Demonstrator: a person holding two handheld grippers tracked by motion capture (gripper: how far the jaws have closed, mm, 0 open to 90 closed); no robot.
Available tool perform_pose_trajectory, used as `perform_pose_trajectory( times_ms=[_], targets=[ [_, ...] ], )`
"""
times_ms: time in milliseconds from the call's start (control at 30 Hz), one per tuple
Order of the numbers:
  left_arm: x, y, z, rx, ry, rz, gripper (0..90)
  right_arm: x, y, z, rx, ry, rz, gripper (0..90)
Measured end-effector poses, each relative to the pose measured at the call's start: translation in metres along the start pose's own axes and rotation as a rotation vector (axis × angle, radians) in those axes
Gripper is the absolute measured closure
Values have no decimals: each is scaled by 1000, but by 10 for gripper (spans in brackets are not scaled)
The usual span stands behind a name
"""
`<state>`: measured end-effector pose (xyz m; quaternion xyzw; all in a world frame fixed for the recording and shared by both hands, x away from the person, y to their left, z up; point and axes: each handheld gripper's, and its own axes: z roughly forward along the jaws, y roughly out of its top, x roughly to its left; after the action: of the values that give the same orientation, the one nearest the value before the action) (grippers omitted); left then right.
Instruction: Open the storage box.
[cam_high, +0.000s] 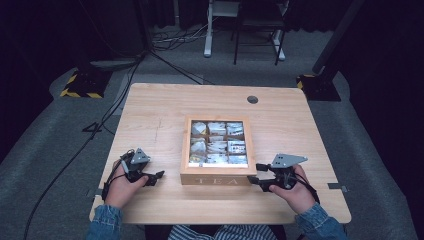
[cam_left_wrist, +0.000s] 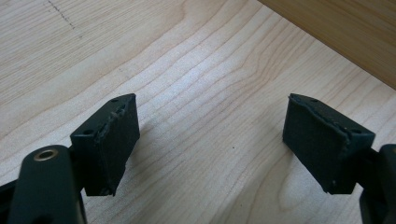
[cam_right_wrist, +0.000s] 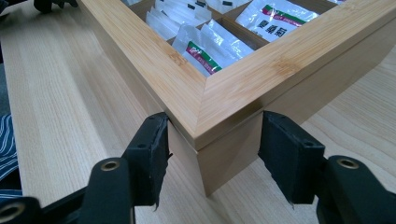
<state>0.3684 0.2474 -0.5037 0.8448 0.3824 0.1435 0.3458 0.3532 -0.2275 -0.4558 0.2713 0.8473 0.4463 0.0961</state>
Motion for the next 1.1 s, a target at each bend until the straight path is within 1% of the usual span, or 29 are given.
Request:
perform_pose_trajectory(
  times_ms=[100, 200, 367, 467, 567, 600, 633, 700, 733, 800, 833, 967, 1067, 1100],
  targets=[
    [0, 0, 0, 0, 0, 0, 194, 0, 0, 0, -2, -4, -2, 435],
    [0, 0, 0, -1, 3, 5, 194, 2, 1, -1, -14, -14, -23, 441],
    [0, 0, 0, 0, 4, 7, 194, 3, 4, -1, -9, -21, -41, 435],
    [1, 1, 0, 0, 4, 7, 194, 2, 7, -3, -8, -24, -43, 414],
    [1, 1, 1, -2, 4, 4, 194, 3, 10, -5, -13, -37, -52, 389],
    [1, 1, 1, -2, 4, 4, 193, 3, 10, -5, -13, -37, -52, 389],
    [0, 1, 1, -3, 0, -4, 191, 3, 12, -7, -18, -43, -57, 387],
    [0, 2, 2, -1, 1, -2, 189, 3, 13, -8, -20, -45, -59, 384],
    [0, 2, 2, 1, 7, 2, 189, 4, 15, -9, -23, -49, -62, 378],
    [0, 3, 3, 1, 1, -6, 181, 5, 20, -13, -39, -63, -75, 370],
    [0, 3, 3, 2, 3, -3, 179, 5, 21, -14, -49, -68, -79, 368],
    [0, 3, 3, 2, 4, 0, 178, 5, 26, -18, -68, -76, -83, 367],
    [0, 4, 4, 3, 1, -9, 169, 5, 33, -22, -85, -83, -90, 359],
    [0, 4, 4, 2, 4, -3, 168, 4, 34, -23, -92, -85, -90, 359]
  ],
)
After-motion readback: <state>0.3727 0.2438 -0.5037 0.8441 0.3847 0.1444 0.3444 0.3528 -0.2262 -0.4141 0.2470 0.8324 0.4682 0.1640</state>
